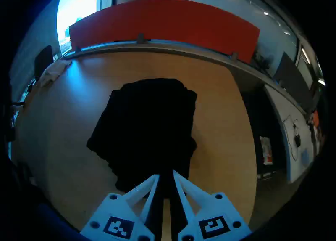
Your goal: Fold towel
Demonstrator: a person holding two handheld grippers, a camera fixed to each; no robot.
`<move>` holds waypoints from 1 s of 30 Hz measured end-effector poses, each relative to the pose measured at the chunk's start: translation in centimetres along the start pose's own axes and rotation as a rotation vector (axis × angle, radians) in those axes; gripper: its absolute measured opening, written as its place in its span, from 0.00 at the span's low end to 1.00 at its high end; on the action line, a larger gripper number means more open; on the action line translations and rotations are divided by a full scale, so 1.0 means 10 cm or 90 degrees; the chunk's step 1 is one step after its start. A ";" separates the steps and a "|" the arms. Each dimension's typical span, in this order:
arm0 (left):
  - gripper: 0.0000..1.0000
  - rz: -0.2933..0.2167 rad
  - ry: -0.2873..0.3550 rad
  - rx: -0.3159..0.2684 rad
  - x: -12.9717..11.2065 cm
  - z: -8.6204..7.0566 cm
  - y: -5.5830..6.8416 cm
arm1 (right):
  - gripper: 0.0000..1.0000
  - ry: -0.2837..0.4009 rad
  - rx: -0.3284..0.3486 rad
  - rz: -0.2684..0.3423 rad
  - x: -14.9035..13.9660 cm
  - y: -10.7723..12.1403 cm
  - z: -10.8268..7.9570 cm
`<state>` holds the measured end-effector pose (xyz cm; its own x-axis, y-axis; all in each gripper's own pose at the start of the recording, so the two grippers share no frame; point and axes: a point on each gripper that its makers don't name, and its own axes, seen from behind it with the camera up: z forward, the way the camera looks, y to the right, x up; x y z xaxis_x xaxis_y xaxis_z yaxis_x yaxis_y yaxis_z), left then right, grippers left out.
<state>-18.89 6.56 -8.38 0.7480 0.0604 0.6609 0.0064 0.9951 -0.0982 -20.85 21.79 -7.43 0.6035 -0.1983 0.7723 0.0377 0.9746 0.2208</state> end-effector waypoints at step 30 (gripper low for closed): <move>0.86 -0.007 0.018 -0.004 0.03 -0.09 -0.10 | 1.00 0.029 -0.041 0.025 -0.03 -0.09 -0.22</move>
<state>-18.05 5.48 -8.71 0.7666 0.0477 0.6404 0.0187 0.9952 -0.0965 -19.37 21.19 -9.17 0.6412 -0.1559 0.7514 0.0634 0.9866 0.1505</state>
